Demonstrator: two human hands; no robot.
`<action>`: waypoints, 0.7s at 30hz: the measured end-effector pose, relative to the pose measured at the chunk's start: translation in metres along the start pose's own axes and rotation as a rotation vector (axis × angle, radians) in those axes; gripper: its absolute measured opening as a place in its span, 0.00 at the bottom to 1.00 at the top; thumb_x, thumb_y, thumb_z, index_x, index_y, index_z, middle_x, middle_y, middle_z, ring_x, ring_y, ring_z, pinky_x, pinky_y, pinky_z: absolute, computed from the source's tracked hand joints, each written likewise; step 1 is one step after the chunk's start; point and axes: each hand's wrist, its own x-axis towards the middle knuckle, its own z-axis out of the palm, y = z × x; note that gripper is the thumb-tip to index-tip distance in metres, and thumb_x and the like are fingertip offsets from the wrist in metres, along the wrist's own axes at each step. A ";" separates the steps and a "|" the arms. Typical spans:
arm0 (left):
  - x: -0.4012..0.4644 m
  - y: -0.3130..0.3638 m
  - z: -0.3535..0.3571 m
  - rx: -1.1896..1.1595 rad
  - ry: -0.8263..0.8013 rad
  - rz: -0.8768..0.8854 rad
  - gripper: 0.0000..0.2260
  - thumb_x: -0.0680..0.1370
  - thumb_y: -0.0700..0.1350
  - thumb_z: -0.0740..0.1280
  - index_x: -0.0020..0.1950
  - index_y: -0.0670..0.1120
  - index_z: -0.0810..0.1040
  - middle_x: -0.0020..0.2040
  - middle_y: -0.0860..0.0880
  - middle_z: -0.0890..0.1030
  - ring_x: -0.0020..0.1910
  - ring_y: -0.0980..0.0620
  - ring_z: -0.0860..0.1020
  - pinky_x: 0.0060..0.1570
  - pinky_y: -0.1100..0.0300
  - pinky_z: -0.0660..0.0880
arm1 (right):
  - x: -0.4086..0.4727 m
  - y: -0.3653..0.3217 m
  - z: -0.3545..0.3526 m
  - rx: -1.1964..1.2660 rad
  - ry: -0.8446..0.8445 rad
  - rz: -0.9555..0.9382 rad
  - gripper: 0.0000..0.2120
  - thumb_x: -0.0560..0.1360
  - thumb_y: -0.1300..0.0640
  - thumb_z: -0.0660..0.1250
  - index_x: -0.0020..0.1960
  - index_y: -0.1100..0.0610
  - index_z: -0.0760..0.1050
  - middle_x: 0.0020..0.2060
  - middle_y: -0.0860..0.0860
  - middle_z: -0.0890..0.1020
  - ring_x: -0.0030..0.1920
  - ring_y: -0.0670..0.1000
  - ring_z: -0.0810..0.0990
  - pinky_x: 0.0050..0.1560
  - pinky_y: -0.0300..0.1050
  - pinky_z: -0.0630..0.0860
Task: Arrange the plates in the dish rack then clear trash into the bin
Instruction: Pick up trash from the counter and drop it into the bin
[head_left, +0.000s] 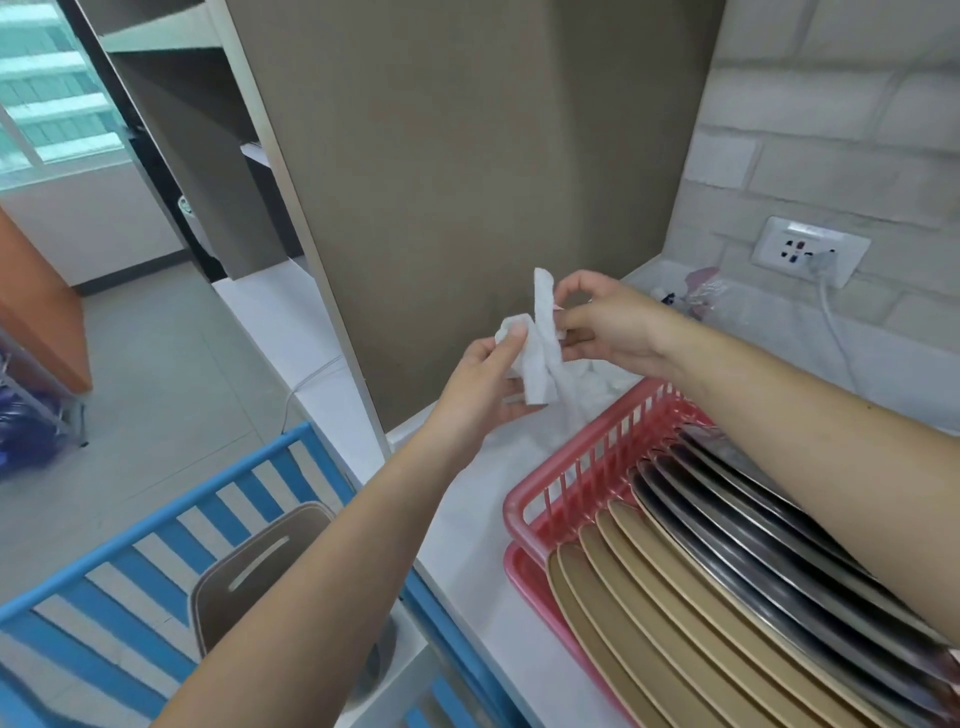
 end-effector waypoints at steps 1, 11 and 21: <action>-0.002 0.003 0.002 0.014 -0.036 0.046 0.20 0.82 0.57 0.60 0.64 0.44 0.76 0.58 0.41 0.82 0.56 0.43 0.82 0.55 0.47 0.80 | -0.002 -0.002 0.005 0.021 -0.008 -0.005 0.09 0.78 0.69 0.62 0.47 0.56 0.71 0.38 0.56 0.79 0.34 0.51 0.81 0.40 0.45 0.82; -0.031 0.005 -0.027 -0.025 0.076 0.135 0.17 0.79 0.46 0.68 0.67 0.43 0.75 0.57 0.45 0.83 0.53 0.50 0.82 0.51 0.56 0.80 | -0.017 -0.024 0.057 -0.197 -0.010 -0.131 0.19 0.74 0.69 0.55 0.48 0.53 0.82 0.39 0.57 0.77 0.38 0.54 0.73 0.41 0.47 0.74; -0.093 0.005 -0.115 -0.358 0.277 0.038 0.10 0.81 0.45 0.64 0.57 0.40 0.79 0.54 0.43 0.84 0.51 0.51 0.84 0.48 0.58 0.81 | -0.044 -0.001 0.158 -0.724 -0.375 -0.186 0.15 0.78 0.55 0.65 0.63 0.54 0.68 0.49 0.50 0.76 0.45 0.49 0.77 0.39 0.40 0.75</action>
